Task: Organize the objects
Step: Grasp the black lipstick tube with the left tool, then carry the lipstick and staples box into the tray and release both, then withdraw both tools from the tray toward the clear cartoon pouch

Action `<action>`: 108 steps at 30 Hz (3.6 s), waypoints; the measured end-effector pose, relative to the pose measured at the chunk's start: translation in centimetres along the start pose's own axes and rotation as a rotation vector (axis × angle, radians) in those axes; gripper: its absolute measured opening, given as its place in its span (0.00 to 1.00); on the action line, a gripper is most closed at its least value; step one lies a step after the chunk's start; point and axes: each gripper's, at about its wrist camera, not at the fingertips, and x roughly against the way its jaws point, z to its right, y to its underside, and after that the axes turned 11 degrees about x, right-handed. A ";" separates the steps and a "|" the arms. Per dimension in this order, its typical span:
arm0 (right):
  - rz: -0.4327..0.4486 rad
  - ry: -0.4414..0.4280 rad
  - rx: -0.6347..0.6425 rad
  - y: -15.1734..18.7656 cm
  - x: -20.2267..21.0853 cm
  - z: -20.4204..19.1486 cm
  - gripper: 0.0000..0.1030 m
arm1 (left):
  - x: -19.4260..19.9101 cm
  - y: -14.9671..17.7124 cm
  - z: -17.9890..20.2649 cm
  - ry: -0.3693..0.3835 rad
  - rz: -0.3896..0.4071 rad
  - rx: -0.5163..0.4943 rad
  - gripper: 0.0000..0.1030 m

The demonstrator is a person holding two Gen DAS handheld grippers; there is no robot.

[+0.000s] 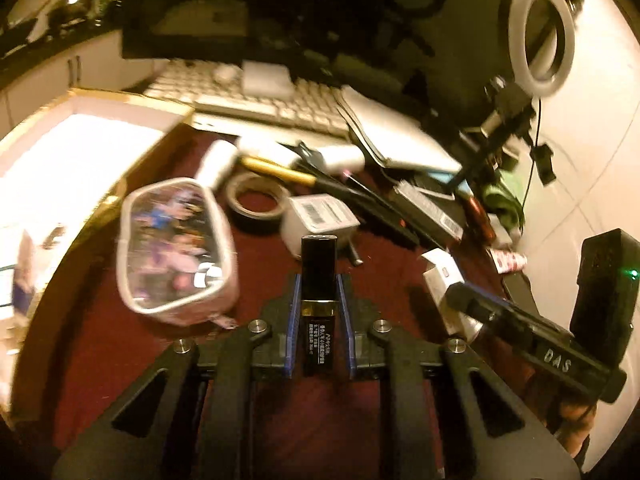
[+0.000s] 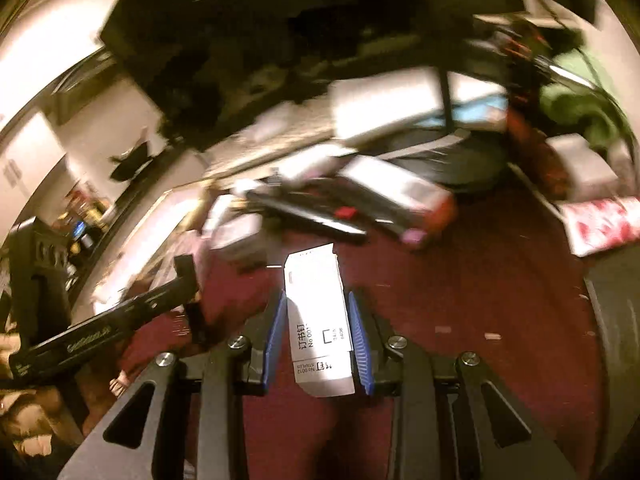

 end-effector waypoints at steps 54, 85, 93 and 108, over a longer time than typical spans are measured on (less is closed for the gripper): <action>-0.171 -0.331 0.235 -11.7 -21.0 -22.6 0.31 | 7.7 -4.8 -22.2 -0.280 0.045 0.364 0.16; -0.192 -0.301 0.393 -10.0 -21.4 -24.4 0.55 | 9.0 -3.7 -20.3 -0.265 0.123 0.349 0.31; -0.126 -0.326 0.306 -9.1 -14.7 -19.9 0.55 | 10.8 -2.0 -17.2 -0.215 0.176 0.290 0.31; -0.134 -0.226 0.188 -3.3 -7.4 -9.4 0.56 | 5.6 -0.9 -7.7 -0.134 0.062 0.126 0.44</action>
